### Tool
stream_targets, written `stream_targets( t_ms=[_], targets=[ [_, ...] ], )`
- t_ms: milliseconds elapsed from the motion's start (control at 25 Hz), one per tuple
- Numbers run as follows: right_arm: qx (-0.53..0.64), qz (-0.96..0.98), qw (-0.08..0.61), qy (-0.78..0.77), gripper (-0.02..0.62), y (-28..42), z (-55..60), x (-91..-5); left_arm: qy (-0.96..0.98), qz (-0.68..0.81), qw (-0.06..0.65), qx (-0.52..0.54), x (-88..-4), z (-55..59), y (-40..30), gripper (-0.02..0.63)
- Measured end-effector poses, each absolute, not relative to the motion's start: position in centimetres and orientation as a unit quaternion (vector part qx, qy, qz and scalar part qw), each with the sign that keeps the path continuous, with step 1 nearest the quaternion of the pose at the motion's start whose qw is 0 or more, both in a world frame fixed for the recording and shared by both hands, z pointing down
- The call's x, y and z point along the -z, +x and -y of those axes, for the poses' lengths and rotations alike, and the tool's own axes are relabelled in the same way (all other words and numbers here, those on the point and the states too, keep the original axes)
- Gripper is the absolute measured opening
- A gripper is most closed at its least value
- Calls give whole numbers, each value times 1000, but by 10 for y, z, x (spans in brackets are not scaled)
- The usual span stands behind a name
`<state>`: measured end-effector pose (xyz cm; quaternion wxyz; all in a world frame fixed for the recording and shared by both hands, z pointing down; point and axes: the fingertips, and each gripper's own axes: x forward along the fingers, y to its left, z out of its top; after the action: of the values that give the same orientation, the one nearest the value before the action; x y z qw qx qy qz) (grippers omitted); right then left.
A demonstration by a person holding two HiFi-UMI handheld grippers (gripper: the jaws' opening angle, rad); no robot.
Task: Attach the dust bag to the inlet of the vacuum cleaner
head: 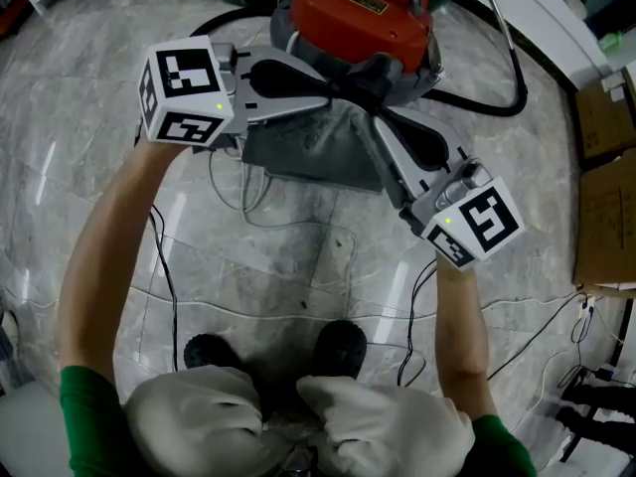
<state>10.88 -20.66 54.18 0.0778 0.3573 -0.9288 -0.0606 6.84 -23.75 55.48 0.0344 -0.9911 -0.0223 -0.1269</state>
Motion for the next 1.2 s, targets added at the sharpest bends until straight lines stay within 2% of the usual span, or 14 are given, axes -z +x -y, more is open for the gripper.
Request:
stream_targets(
  t_ms=[120, 320, 560, 720, 880, 1200],
  targets=[
    [49, 929, 82, 357, 21, 110, 209, -544, -992, 13, 27, 124, -555, 237, 68, 26],
    [20, 929, 91, 359, 21, 112, 212, -547, -988, -4, 80, 133, -555, 234, 69, 23],
    [-37, 936, 69, 342, 21, 114, 213, -546, -981, -24, 126, 147, -553, 235, 70, 23],
    [-1, 929, 84, 362, 20, 114, 210, -545, -975, -32, 155, 157, -552, 238, 74, 23],
    [18, 919, 68, 388, 18, 120, 208, -546, -970, -29, 177, 162, -549, 239, 81, 24],
    [43, 914, 63, 398, 21, 120, 225, -542, -971, -55, 180, 149, -549, 249, 77, 28]
  ],
)
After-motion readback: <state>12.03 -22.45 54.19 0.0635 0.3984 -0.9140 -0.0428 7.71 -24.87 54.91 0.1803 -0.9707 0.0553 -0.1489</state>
